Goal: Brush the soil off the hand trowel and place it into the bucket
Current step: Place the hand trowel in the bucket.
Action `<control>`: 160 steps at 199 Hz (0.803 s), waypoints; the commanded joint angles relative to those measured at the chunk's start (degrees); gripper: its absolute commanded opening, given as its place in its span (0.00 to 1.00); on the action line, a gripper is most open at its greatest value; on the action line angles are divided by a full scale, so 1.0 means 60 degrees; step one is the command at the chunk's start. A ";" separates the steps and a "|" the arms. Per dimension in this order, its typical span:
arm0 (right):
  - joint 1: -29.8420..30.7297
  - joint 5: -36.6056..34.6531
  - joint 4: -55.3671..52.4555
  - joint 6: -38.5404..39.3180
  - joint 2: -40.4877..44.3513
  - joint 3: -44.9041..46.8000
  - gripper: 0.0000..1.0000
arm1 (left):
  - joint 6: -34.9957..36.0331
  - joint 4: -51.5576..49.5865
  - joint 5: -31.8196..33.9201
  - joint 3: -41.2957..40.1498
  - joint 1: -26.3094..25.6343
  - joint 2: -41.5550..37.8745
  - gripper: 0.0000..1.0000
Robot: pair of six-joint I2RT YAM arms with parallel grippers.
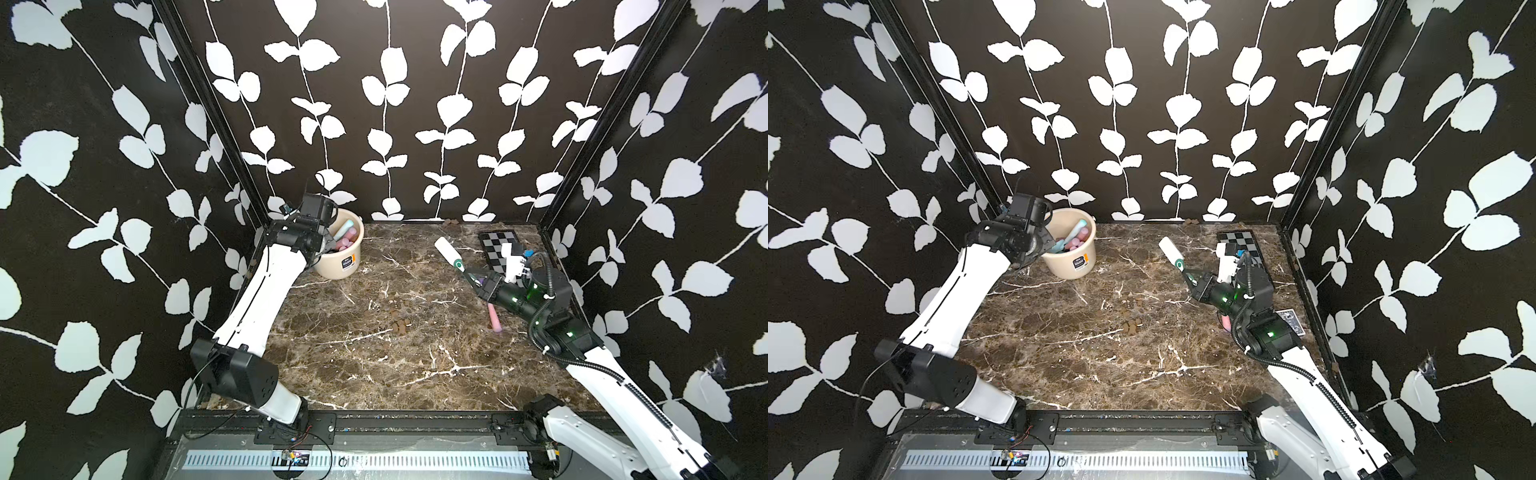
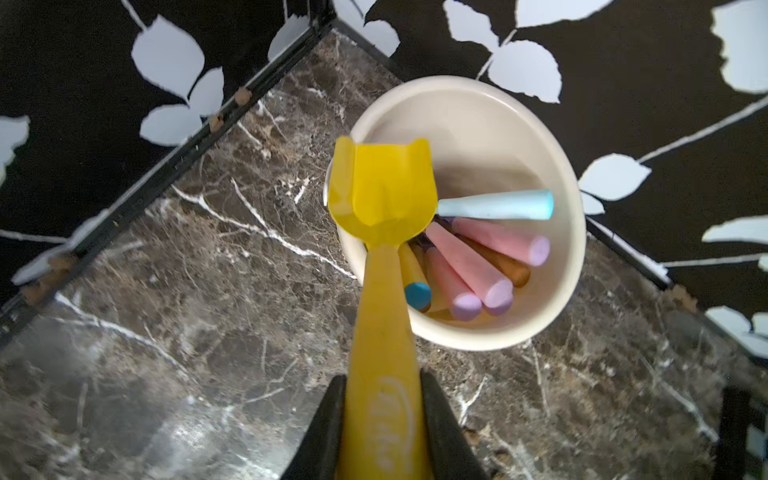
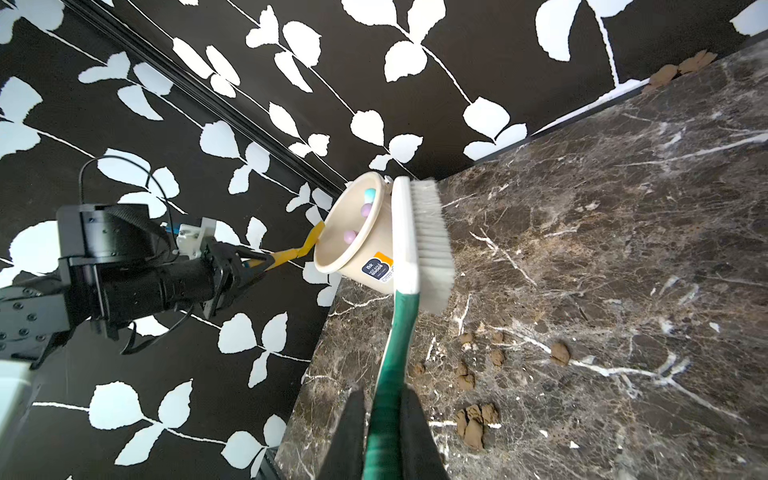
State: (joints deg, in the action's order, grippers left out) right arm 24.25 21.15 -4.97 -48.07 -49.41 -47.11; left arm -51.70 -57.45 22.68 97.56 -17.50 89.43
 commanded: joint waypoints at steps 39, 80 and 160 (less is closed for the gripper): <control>0.0000 -0.0255 -0.0315 0.0539 0.0695 -0.0162 0.00 | -0.2087 0.0659 -0.0934 0.0425 0.0096 0.0795 0.00; -0.0014 -0.0310 -0.0405 0.0627 0.0783 -0.0131 0.00 | -0.2161 0.1519 -0.2022 0.0477 0.0082 0.1286 0.00; -0.0013 -0.0184 -0.0241 0.0699 0.0475 -0.0131 0.00 | -0.2646 0.1815 -0.2122 0.0142 -0.0043 0.1364 0.00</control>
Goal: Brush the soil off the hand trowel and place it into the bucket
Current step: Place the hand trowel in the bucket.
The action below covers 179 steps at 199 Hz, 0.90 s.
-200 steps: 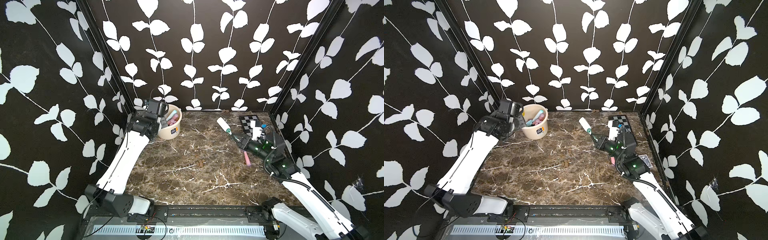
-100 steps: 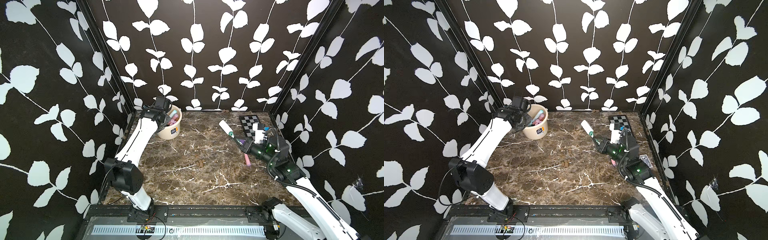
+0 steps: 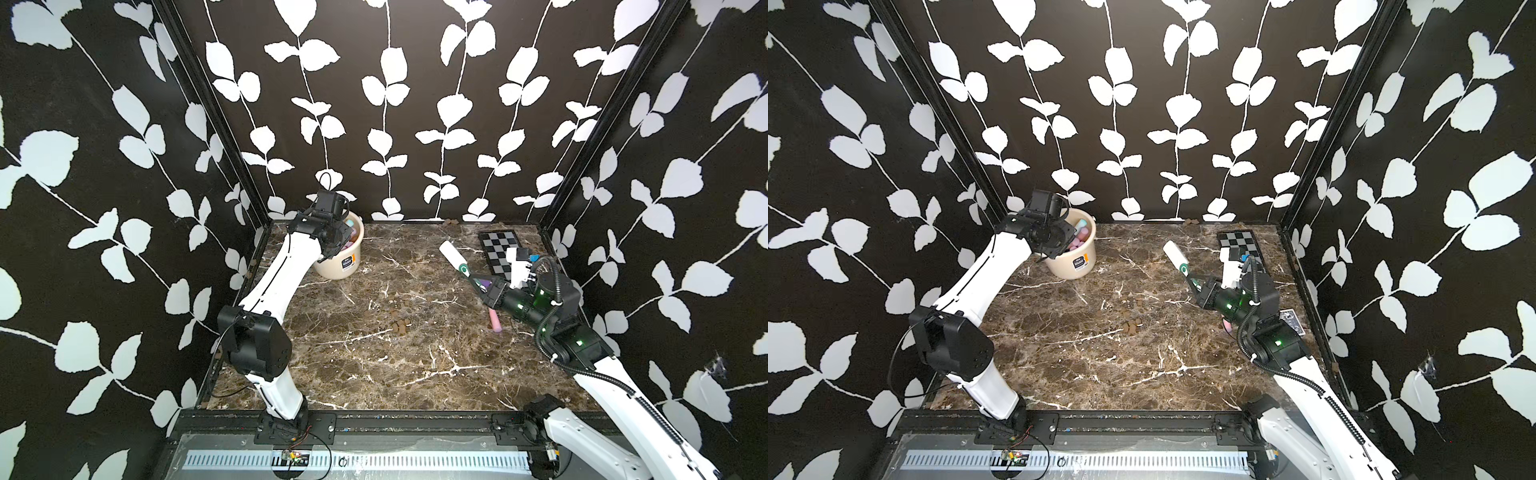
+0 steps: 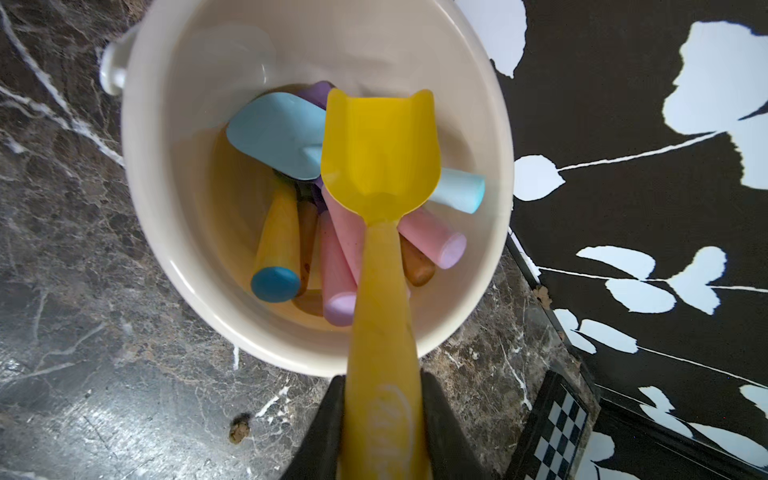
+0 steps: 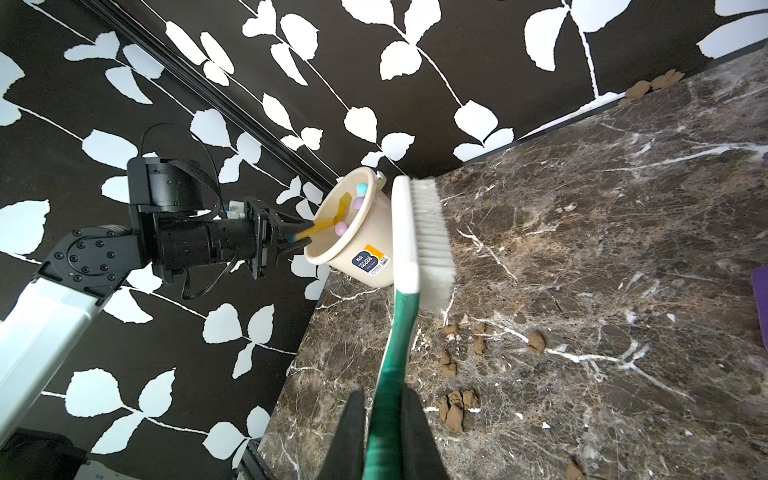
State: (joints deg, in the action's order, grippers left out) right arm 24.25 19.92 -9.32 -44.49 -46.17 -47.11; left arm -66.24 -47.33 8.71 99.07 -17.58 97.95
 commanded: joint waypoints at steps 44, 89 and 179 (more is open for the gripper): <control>-0.0018 0.0038 0.0328 0.0259 -0.0097 -0.0287 0.00 | -0.0401 -0.0094 0.0590 0.0347 0.0073 0.0565 0.00; -0.0016 -0.0067 0.0017 0.0390 0.0186 -0.0310 0.00 | -0.0181 0.1277 0.0195 0.0150 0.0086 0.0482 0.62; -0.0362 -0.0458 -0.0102 0.0162 0.0049 -0.0283 0.00 | 0.3241 0.1858 0.0417 0.0845 -0.2744 -0.0978 0.68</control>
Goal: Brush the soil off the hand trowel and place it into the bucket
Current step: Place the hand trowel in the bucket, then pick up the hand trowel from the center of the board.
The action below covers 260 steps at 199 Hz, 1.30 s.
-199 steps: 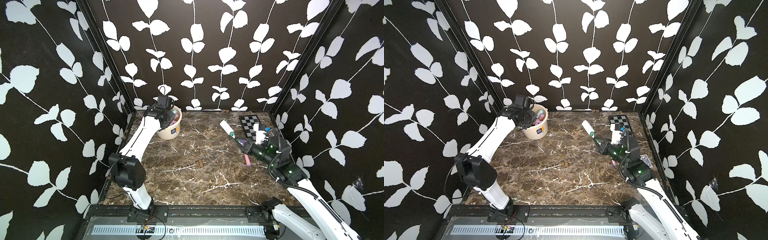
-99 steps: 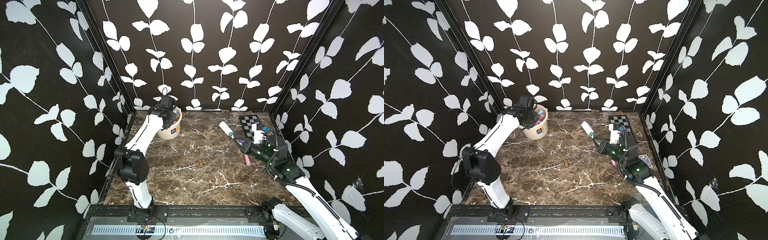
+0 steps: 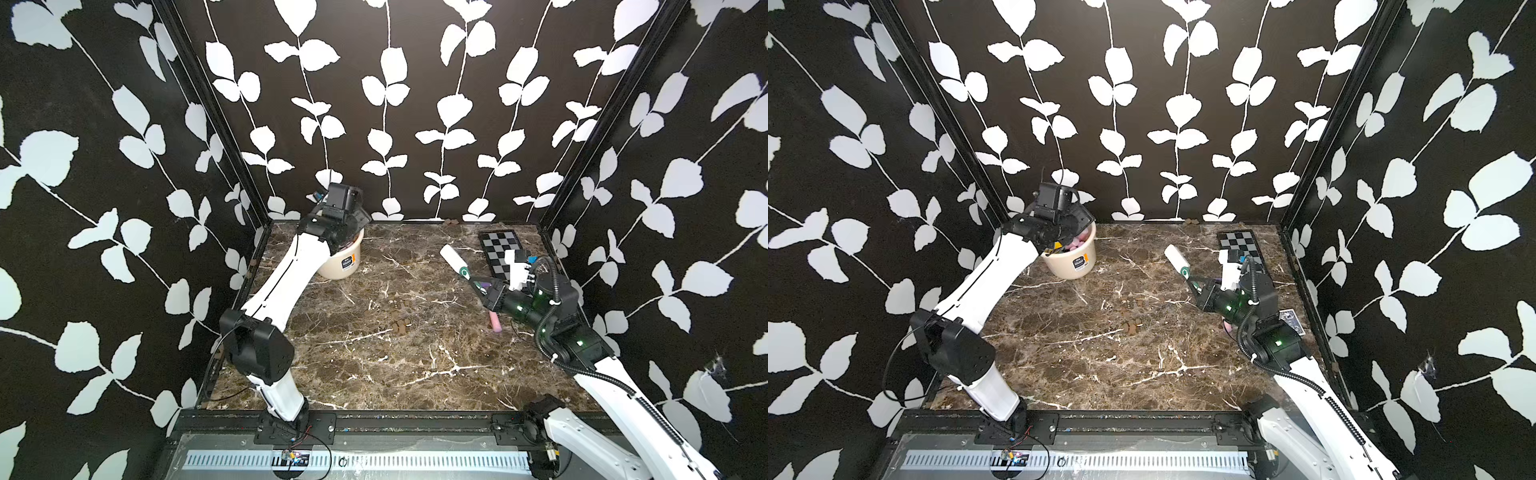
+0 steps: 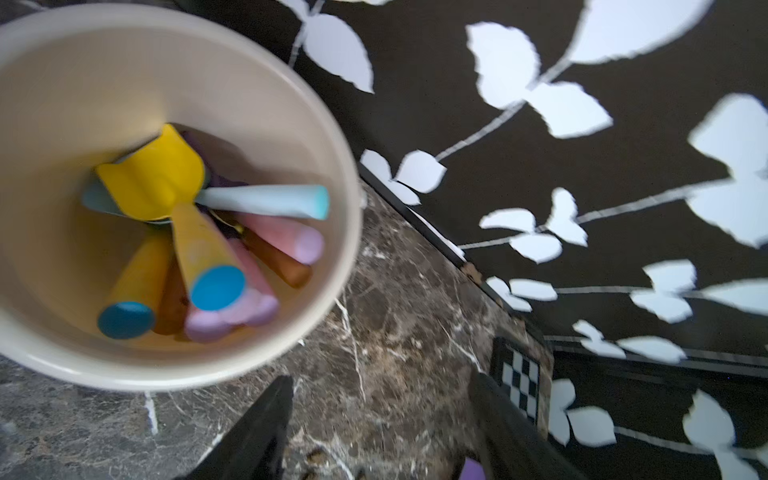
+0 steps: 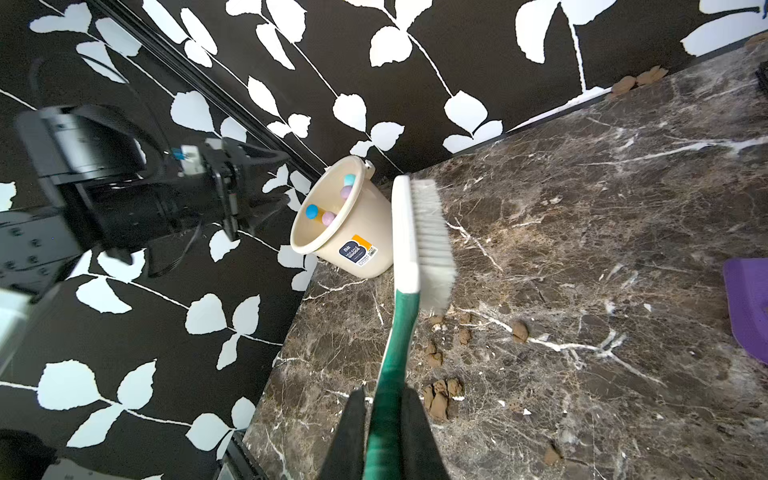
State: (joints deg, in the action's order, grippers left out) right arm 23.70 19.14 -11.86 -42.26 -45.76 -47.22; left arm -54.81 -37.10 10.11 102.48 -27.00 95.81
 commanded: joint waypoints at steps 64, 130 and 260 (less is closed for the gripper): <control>-0.1388 -0.2337 -0.1727 -0.0647 0.1097 -0.0457 0.00 | 0.2270 0.0870 0.2317 0.0118 -0.5349 0.0345 0.68; -0.1411 -0.5101 -0.4030 0.0343 0.3166 -0.1913 0.00 | 0.2031 0.2330 0.2563 0.0702 -0.7486 0.3546 0.69; -0.1399 -0.5813 -0.4839 0.1150 0.4278 -0.2707 0.00 | 0.2550 0.0638 0.2713 0.5543 -0.7617 0.8832 0.80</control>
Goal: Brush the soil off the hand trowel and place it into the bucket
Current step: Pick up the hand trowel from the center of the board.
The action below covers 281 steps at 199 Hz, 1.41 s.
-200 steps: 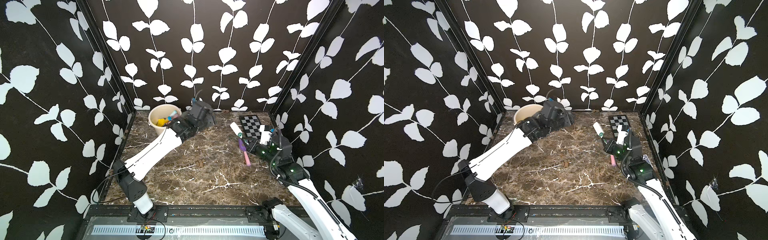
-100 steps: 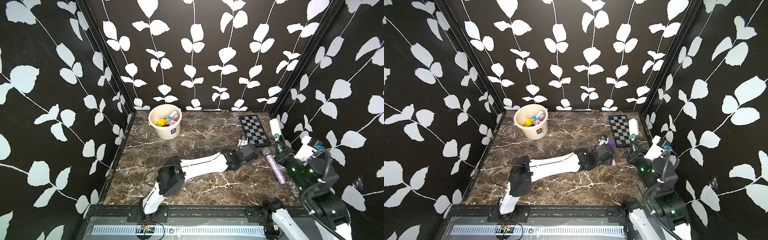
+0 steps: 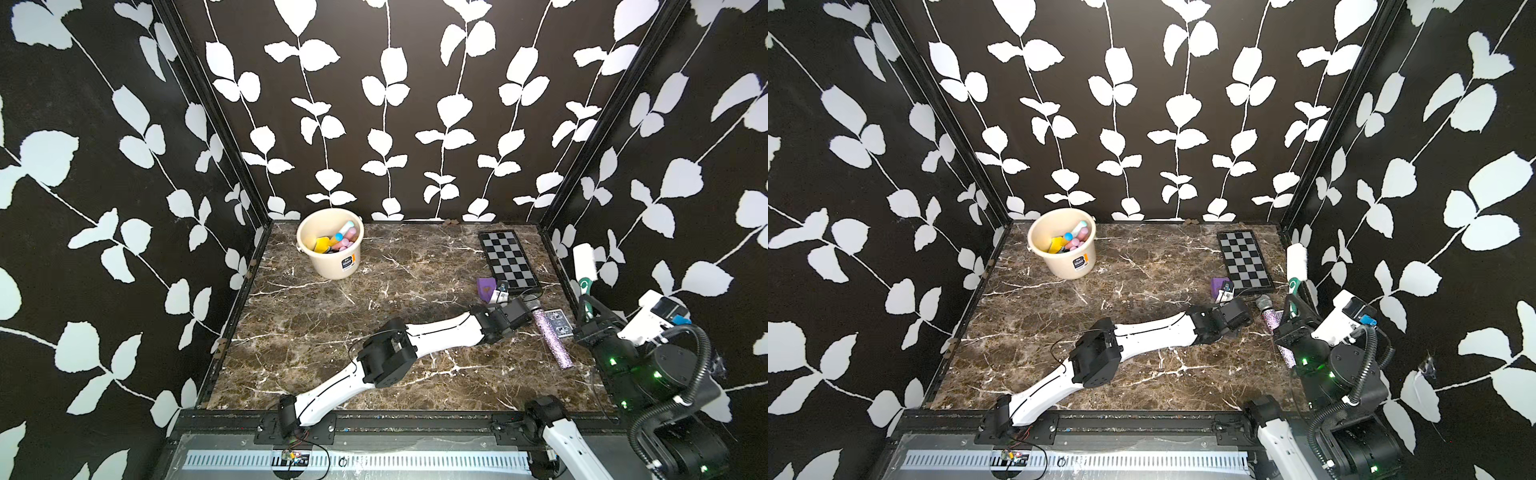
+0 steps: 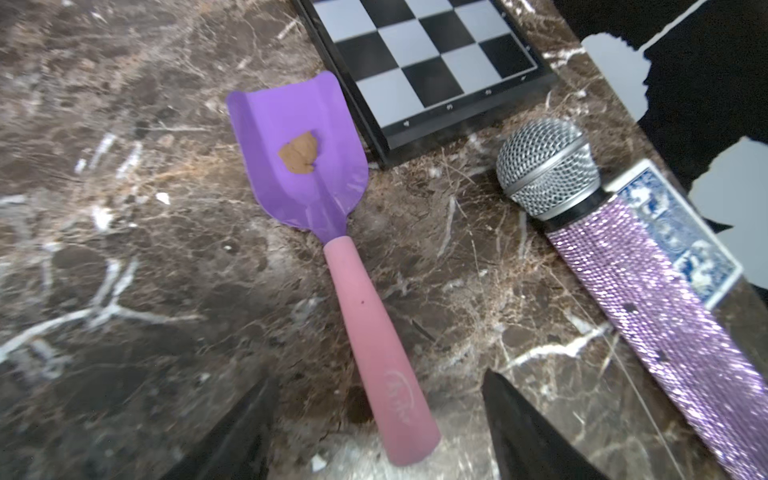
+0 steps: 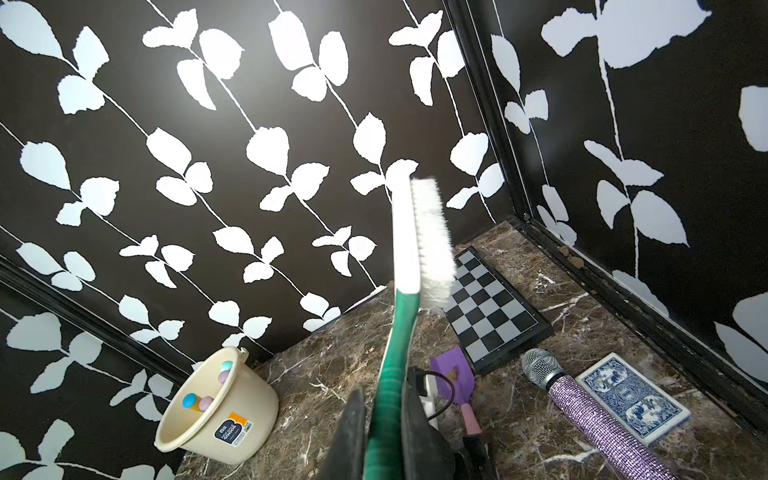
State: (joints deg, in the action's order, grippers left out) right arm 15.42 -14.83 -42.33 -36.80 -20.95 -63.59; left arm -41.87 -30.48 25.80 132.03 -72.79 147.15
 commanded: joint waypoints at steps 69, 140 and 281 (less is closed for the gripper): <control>-0.0036 -0.0074 0.0357 0.0435 0.0138 0.0100 0.00 | 0.0313 -0.0978 0.0059 0.1081 0.0018 0.0640 0.66; -0.0018 0.0112 0.0467 0.0347 0.0048 0.0118 0.00 | 0.0174 -0.1450 0.0045 0.0877 0.0032 0.0837 0.47; -0.0035 0.0345 0.0412 0.0182 -0.0218 0.0079 0.00 | 0.0104 -0.1561 -0.0482 -0.0370 0.0302 -0.0160 0.11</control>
State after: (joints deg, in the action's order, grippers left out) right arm 15.42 -12.99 -42.28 -35.38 -21.32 -62.83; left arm -41.47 -37.30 24.91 133.56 -71.79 150.69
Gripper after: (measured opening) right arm 0.125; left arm 0.265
